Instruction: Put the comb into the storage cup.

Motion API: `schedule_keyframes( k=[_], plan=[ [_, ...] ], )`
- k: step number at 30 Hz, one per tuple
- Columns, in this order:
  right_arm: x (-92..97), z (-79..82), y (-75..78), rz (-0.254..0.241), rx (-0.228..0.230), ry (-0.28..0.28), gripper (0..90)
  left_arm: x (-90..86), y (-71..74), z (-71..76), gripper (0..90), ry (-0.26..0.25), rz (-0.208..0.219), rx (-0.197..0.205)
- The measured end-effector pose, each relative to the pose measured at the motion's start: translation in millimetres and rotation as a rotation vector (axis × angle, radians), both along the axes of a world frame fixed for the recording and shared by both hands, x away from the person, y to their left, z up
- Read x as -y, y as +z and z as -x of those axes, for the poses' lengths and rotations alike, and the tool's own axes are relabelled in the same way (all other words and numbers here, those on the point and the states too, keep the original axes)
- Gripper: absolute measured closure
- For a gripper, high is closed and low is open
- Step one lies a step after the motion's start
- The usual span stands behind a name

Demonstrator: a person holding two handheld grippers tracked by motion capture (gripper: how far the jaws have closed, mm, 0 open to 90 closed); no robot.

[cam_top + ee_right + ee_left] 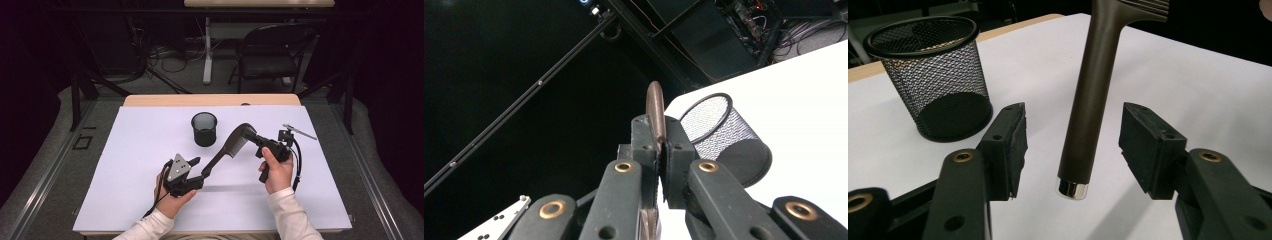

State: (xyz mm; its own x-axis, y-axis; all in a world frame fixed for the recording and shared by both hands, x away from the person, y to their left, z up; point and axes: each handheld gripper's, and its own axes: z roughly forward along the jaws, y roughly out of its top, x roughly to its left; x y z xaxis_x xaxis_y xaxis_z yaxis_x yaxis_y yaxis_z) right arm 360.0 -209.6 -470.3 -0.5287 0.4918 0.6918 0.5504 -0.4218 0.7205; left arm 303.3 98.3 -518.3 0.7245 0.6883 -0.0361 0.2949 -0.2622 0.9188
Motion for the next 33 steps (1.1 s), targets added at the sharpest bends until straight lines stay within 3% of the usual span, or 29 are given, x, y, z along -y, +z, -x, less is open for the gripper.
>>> schedule_keyframes(
  k=[8, 13, 22, 29, 31, 33],
  plan=[
    [5.8, 0.6, 1.7, -0.004, 0.005, -0.018, 87.1, -3.4, 3.0, -3.4, 38.0, 0.025, 0.006, -0.003],
    [10.1, 0.8, 2.8, 0.004, 0.006, -0.023, 87.1, -7.0, 4.6, -7.5, 37.8, 0.012, 0.04, 0.0],
    [14.5, 1.8, 4.2, 0.006, 0.022, -0.047, 87.1, -15.1, 4.7, -18.6, 36.5, 0.031, 0.017, -0.012],
    [17.4, 2.7, 6.2, 0.01, 0.03, -0.062, 87.1, -25.4, 8.6, -23.3, 35.8, 0.039, 0.033, -0.017],
    [18.3, 2.7, 6.7, 0.021, 0.037, -0.069, 87.1, -27.8, 9.7, -24.6, 34.9, 0.056, 0.013, 0.004],
    [19.2, 3.0, 7.2, 0.026, 0.042, -0.075, 87.1, -30.6, 10.9, -26.7, 34.5, 0.07, 0.007, -0.01]
  ],
)
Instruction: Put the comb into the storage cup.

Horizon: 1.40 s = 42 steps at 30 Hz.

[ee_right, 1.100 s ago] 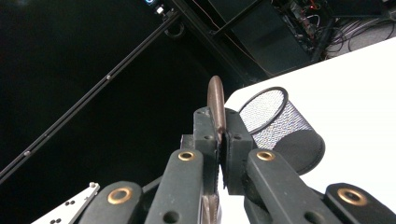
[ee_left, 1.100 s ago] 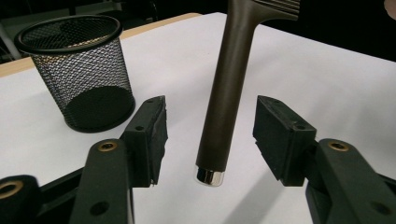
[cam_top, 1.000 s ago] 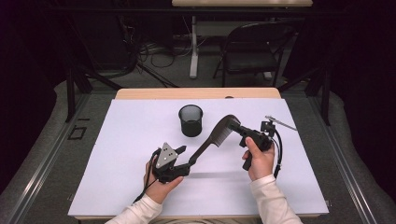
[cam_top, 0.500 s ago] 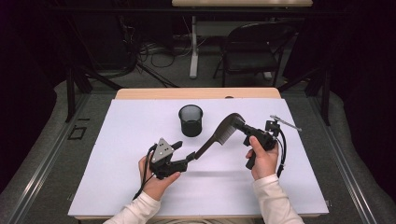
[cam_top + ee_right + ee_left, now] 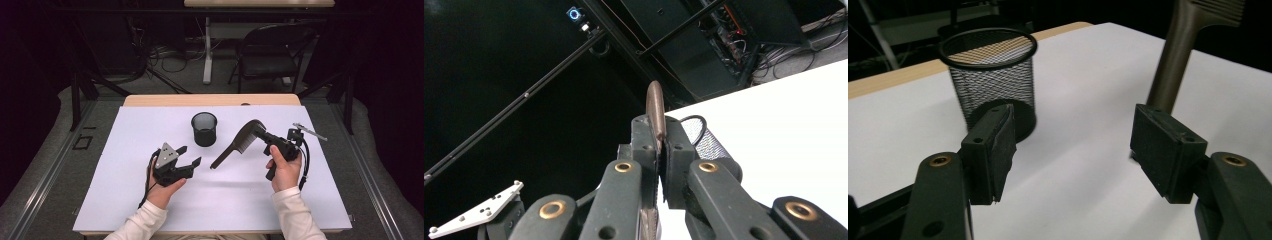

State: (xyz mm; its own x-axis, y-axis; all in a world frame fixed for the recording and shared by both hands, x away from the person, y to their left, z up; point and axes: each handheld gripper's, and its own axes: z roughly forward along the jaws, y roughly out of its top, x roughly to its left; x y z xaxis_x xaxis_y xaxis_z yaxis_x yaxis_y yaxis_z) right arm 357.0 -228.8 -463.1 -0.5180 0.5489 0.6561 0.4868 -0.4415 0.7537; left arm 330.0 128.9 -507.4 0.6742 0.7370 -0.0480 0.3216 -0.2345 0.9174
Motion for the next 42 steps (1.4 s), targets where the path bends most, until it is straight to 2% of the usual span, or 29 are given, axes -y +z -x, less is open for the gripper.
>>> schedule_keyframes(
  k=[2, 4, 7, 11, 18, 21, 25, 28, 33, 37, 40, 42],
  plan=[
    [0.6, 0.3, 0.4, 0.004, 0.004, -0.007, 87.1, -3.8, 1.1, -2.3, 31.6, 0.031, 0.006, -0.042],
    [1.6, 0.6, 0.8, 0.011, 0.008, -0.014, 87.1, -8.1, 2.0, -4.4, 28.9, 0.052, 0.019, -0.065],
    [3.2, 1.1, 1.2, 0.018, 0.015, -0.022, 87.1, -12.9, 3.6, -6.4, 26.4, 0.062, 0.034, -0.066],
    [4.5, 1.9, 2.4, 0.016, 0.021, -0.032, 87.1, -18.4, 6.6, -7.8, 25.0, 0.075, 0.03, -0.055],
    [3.9, 3.9, 5.2, 0.066, 0.053, -0.053, 87.1, -25.0, 7.8, -10.9, 24.4, 0.097, 0.03, -0.072],
    [4.2, 5.1, 6.2, 0.087, 0.067, -0.069, 87.1, -26.6, 7.8, -11.5, 21.0, 0.097, 0.037, -0.087],
    [3.8, 7.2, 7.3, 0.117, 0.089, -0.083, 87.1, -29.0, 9.5, -10.8, 18.9, 0.096, 0.054, -0.084],
    [2.3, 8.4, 7.6, 0.129, 0.1, -0.086, 87.1, -30.3, 10.3, -10.2, 16.4, 0.095, 0.051, -0.075],
    [-2.5, 11.8, 10.1, 0.154, 0.141, -0.1, 87.1, -33.3, 12.0, -8.8, 16.2, 0.088, 0.061, -0.062],
    [-6.0, 11.6, 10.9, 0.163, 0.15, -0.104, 87.1, -36.9, 13.6, -7.1, 16.2, 0.083, 0.067, -0.052],
    [-9.3, 10.5, 12.4, 0.188, 0.162, -0.103, 87.1, -38.5, 14.8, -5.6, 16.2, 0.087, 0.07, -0.051],
    [-12.8, 10.3, 13.4, 0.23, 0.18, -0.111, 87.1, -38.8, 15.8, -5.4, 16.2, 0.086, 0.065, -0.047]
  ],
)
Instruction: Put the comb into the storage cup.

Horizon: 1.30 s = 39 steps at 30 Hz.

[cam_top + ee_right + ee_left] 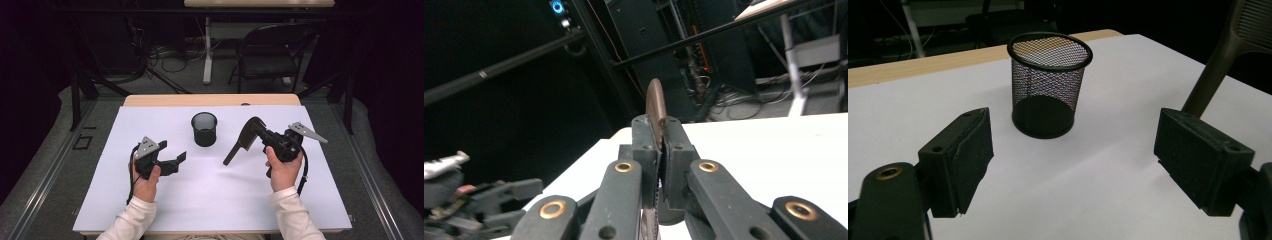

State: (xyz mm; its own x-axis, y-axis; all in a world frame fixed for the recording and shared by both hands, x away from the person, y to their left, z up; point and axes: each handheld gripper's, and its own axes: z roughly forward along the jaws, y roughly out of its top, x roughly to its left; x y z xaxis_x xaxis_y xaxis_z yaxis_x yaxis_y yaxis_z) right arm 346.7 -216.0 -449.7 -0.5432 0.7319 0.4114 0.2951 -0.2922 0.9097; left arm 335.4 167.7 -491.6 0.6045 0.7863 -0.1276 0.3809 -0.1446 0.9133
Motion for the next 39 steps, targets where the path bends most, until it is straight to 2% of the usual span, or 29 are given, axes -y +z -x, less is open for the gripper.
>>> schedule_keyframes(
  k=[1, 10, 17, 21, 31, 39],
  plan=[
    [-0.9, -0.2, 0.3, 0.012, 0.001, 0.0, 87.1, 0.2, 0.4, -0.1, 16.2, 0.004, 0.002, 0.002],
    [-6.1, -5.5, 4.4, -0.004, 0.016, -0.005, 87.1, -0.3, -0.6, -3.4, 16.2, 0.008, 0.004, -0.003],
    [-10.3, -17.4, 7.9, -0.004, -0.003, -0.008, 87.2, -1.3, -0.6, -4.1, 16.2, 0.012, 0.006, -0.005],
    [-12.1, -25.7, 12.2, 0.014, -0.009, -0.016, 87.1, -2.5, -0.5, -4.4, 16.2, 0.015, 0.008, -0.008],
    [-17.1, -44.9, 33.9, 0.042, -0.003, -0.038, 87.2, -3.3, 0.1, -3.9, 16.2, 0.016, 0.007, -0.007],
    [-23.6, -61.1, 51.6, 0.032, -0.005, -0.055, 87.1, -4.9, 0.3, -4.4, 16.2, 0.019, 0.011, -0.009]
  ],
)
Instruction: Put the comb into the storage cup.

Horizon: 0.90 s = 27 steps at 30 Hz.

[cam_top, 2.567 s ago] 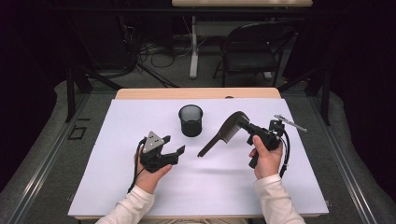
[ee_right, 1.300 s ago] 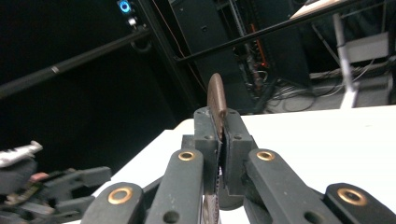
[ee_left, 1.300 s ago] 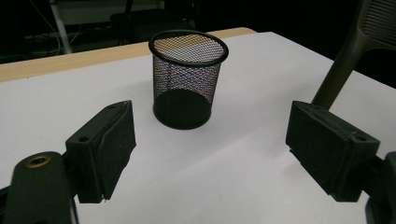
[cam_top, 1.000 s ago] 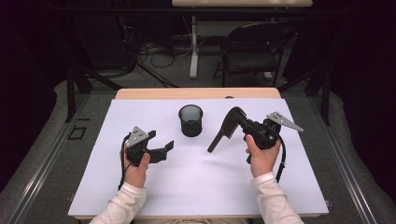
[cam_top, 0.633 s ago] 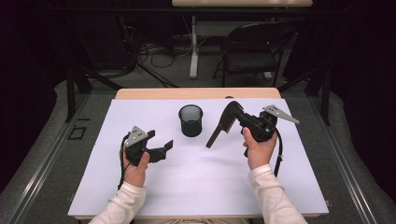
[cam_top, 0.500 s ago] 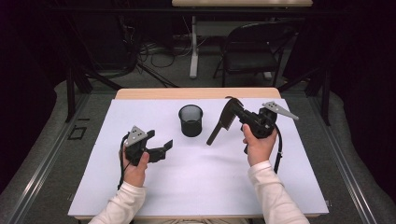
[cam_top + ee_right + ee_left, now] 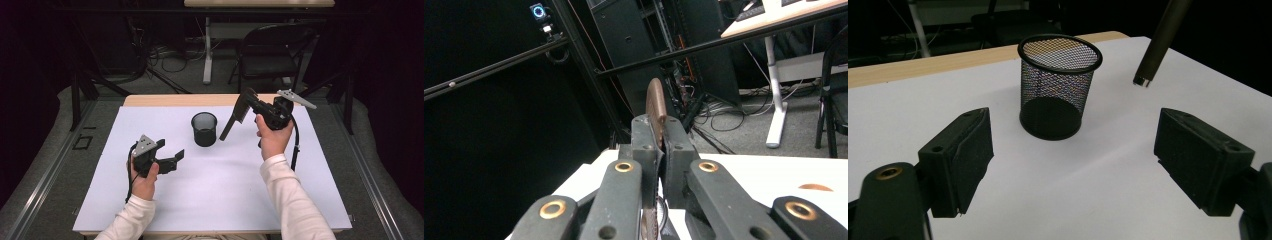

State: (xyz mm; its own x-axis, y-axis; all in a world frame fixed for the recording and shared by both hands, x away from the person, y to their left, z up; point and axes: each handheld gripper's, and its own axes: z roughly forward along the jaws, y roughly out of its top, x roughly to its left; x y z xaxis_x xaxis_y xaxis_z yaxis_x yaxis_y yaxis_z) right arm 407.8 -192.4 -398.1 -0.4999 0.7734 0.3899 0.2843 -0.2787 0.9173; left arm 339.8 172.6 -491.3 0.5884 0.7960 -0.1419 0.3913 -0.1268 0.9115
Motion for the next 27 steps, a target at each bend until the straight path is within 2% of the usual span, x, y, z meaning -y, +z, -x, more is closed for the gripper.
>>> schedule_keyframes(
  k=[12, 15, 20, 27],
  plan=[
    [-16.9, -15.7, 22.3, -0.011, 0.009, -0.01, 87.2, -0.6, 0.3, -0.3, 16.1, 0.003, 0.001, 0.003],
    [-20.6, -18.4, 23.4, -0.017, 0.008, -0.015, 87.2, 0.0, -0.1, -0.4, 16.2, 0.0, -0.002, 0.0],
    [-26.3, -26.1, 23.3, -0.002, -0.005, -0.032, 87.1, 0.1, 0.0, -0.2, 16.2, -0.002, -0.005, 0.002],
    [-27.7, -34.2, 21.2, -0.052, -0.034, -0.06, 87.1, -0.2, 0.0, -0.5, 16.2, 0.001, -0.003, 0.001]
  ],
)
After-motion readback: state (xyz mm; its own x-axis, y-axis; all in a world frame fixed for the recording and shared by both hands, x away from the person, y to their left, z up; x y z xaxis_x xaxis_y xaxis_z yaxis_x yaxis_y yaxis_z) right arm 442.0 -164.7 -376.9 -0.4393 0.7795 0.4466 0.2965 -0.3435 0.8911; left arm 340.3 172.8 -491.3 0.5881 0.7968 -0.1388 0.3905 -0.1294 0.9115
